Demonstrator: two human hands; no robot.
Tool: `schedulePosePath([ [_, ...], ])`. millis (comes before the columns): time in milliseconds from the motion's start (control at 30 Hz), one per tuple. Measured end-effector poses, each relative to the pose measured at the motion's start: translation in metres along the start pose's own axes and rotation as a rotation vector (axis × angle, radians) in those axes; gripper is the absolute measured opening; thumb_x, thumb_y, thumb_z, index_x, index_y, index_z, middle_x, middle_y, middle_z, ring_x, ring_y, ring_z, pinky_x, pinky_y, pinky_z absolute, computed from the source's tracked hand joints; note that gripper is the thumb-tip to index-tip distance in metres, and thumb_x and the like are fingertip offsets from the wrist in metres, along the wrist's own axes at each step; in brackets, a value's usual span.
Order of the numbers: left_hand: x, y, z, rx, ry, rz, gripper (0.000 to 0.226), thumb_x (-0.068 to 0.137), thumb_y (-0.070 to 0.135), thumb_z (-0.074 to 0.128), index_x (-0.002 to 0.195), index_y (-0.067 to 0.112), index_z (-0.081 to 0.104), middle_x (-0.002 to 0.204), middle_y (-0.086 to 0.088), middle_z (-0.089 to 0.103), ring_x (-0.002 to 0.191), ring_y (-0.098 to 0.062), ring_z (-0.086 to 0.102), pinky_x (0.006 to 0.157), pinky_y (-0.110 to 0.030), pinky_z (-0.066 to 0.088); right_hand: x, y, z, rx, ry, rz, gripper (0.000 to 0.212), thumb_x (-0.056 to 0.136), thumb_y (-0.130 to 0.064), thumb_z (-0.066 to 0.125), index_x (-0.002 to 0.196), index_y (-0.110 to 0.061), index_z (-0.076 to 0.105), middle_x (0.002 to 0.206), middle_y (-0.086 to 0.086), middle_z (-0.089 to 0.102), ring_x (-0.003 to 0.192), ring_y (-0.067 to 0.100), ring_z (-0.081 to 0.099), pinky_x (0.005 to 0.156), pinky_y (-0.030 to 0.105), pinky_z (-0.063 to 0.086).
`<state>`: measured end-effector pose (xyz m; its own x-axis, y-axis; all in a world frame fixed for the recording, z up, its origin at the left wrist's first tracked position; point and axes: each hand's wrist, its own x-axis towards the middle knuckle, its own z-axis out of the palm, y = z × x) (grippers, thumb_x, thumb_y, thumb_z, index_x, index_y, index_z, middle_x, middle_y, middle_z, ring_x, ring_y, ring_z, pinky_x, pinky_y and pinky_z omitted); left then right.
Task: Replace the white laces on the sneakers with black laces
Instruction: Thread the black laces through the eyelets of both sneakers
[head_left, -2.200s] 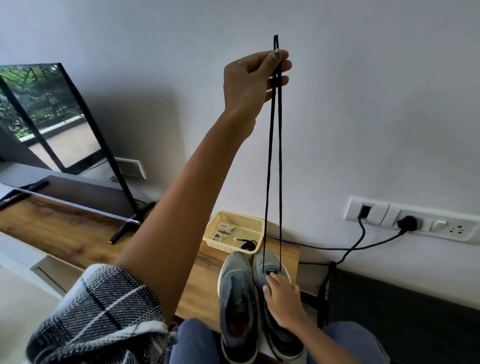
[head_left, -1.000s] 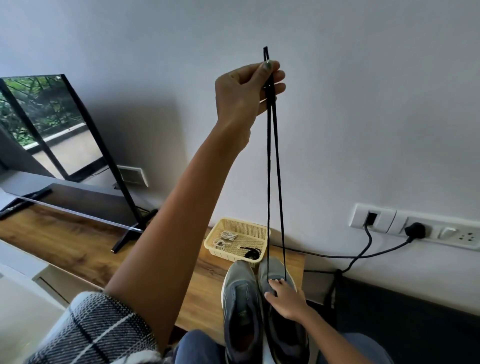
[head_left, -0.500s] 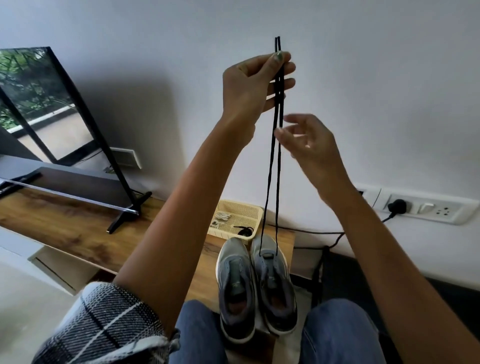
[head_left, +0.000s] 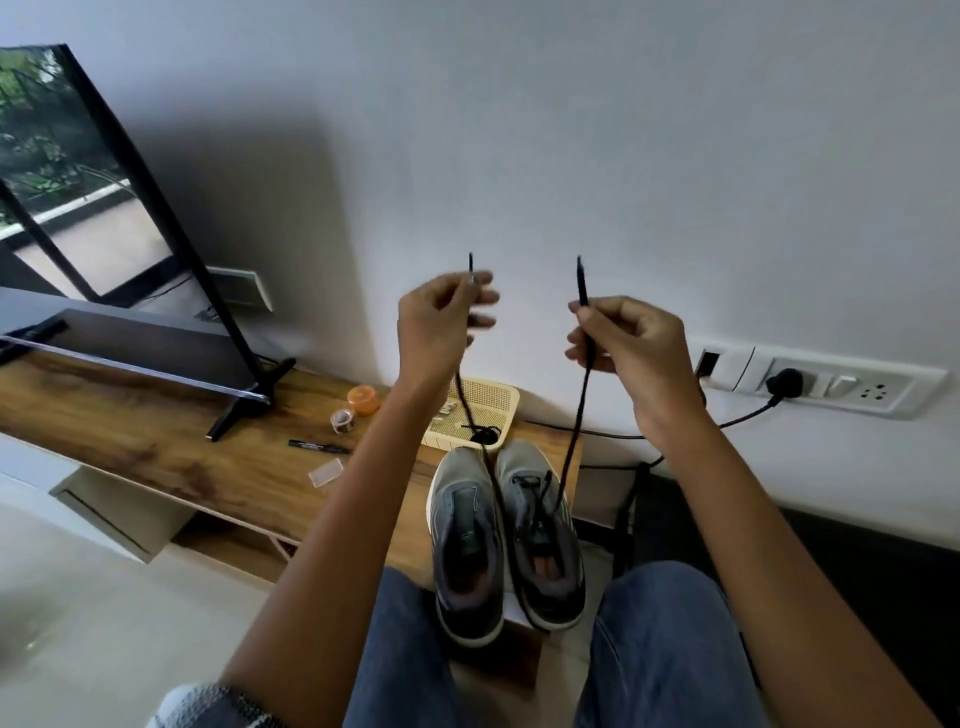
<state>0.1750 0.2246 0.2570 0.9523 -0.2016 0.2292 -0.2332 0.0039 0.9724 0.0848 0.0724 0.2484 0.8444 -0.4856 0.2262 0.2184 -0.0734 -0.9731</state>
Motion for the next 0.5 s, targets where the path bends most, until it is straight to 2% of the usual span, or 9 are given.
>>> schedulePosePath([
  [33, -0.004, -0.017, -0.004, 0.090, -0.028, -0.017, 0.016, 0.098, 0.020, 0.052, 0.098, 0.021, 0.068, 0.086, 0.005, 0.071, 0.068, -0.008, 0.065, 0.058, -0.015, 0.047, -0.003, 0.011, -0.003, 0.001, -0.005, 0.042, 0.012, 0.093, -0.008, 0.059, 0.100, -0.005, 0.068, 0.071, 0.006, 0.064, 0.061, 0.013, 0.063, 0.066, 0.028, 0.056],
  [100, -0.013, -0.054, -0.015, 0.267, -0.082, -0.080, 0.014, 0.096, 0.018, 0.056, 0.093, 0.022, 0.069, 0.085, 0.006, 0.072, 0.075, -0.018, 0.067, 0.063, -0.028, 0.054, -0.011, 0.034, -0.009, 0.004, -0.004, 0.133, 0.015, 0.093, -0.005, 0.057, 0.103, -0.003, 0.067, 0.068, 0.005, 0.062, 0.058, 0.011, 0.061, 0.060, 0.023, 0.055],
  [167, -0.024, -0.089, -0.031, 0.467, -0.109, -0.154, 0.015, 0.095, 0.020, 0.058, 0.086, 0.022, 0.070, 0.083, 0.003, 0.072, 0.065, -0.020, 0.061, 0.063, -0.037, 0.051, -0.018, 0.056, -0.017, -0.003, 0.016, 0.217, 0.016, 0.093, -0.003, 0.054, 0.103, -0.001, 0.067, 0.067, 0.005, 0.060, 0.055, 0.010, 0.057, 0.053, 0.020, 0.050],
  [233, -0.035, -0.119, -0.050, 0.618, -0.124, -0.243, 0.017, 0.095, 0.022, 0.058, 0.091, 0.017, 0.073, 0.081, 0.001, 0.071, 0.066, -0.017, 0.059, 0.062, -0.029, 0.043, -0.024, 0.076, -0.027, -0.024, 0.037, 0.299, 0.016, 0.093, -0.001, 0.053, 0.102, 0.001, 0.066, 0.068, 0.006, 0.059, 0.053, 0.011, 0.054, 0.048, 0.018, 0.043],
  [300, -0.045, -0.143, -0.063, 0.729, -0.150, -0.329, 0.019, 0.095, 0.023, 0.058, 0.101, 0.017, 0.074, 0.094, -0.001, 0.072, 0.085, -0.019, 0.063, 0.073, -0.029, 0.046, -0.029, 0.095, -0.034, -0.052, 0.042, 0.367, 0.017, 0.094, -0.002, 0.052, 0.103, 0.002, 0.066, 0.069, 0.005, 0.059, 0.052, 0.010, 0.050, 0.045, 0.017, 0.038],
  [367, -0.054, -0.159, -0.064, 0.859, -0.186, -0.423, 0.022, 0.095, 0.030, 0.055, 0.109, 0.025, 0.071, 0.111, 0.001, 0.070, 0.101, -0.018, 0.060, 0.090, -0.034, 0.046, -0.033, 0.109, -0.037, -0.082, 0.035, 0.414, 0.017, 0.094, -0.005, 0.053, 0.102, 0.001, 0.066, 0.068, 0.004, 0.059, 0.050, 0.008, 0.046, 0.043, 0.015, 0.035],
  [433, -0.063, -0.166, -0.053, 1.024, -0.192, -0.485, 0.031, 0.096, 0.041, 0.050, 0.123, 0.032, 0.062, 0.127, 0.002, 0.062, 0.118, -0.020, 0.052, 0.102, -0.038, 0.034, -0.037, 0.121, -0.038, -0.095, 0.024, 0.440, 0.016, 0.094, -0.008, 0.054, 0.101, 0.001, 0.066, 0.067, 0.002, 0.057, 0.050, 0.008, 0.042, 0.042, 0.015, 0.032],
  [500, -0.073, -0.169, -0.033, 1.085, -0.202, -0.428, 0.037, 0.095, 0.045, 0.048, 0.131, 0.036, 0.054, 0.135, 0.003, 0.055, 0.127, -0.019, 0.044, 0.106, -0.041, 0.024, -0.039, 0.131, -0.038, -0.106, 0.026, 0.447, 0.016, 0.094, -0.010, 0.056, 0.098, 0.001, 0.067, 0.064, 0.002, 0.052, 0.050, 0.008, 0.040, 0.042, 0.016, 0.032],
])
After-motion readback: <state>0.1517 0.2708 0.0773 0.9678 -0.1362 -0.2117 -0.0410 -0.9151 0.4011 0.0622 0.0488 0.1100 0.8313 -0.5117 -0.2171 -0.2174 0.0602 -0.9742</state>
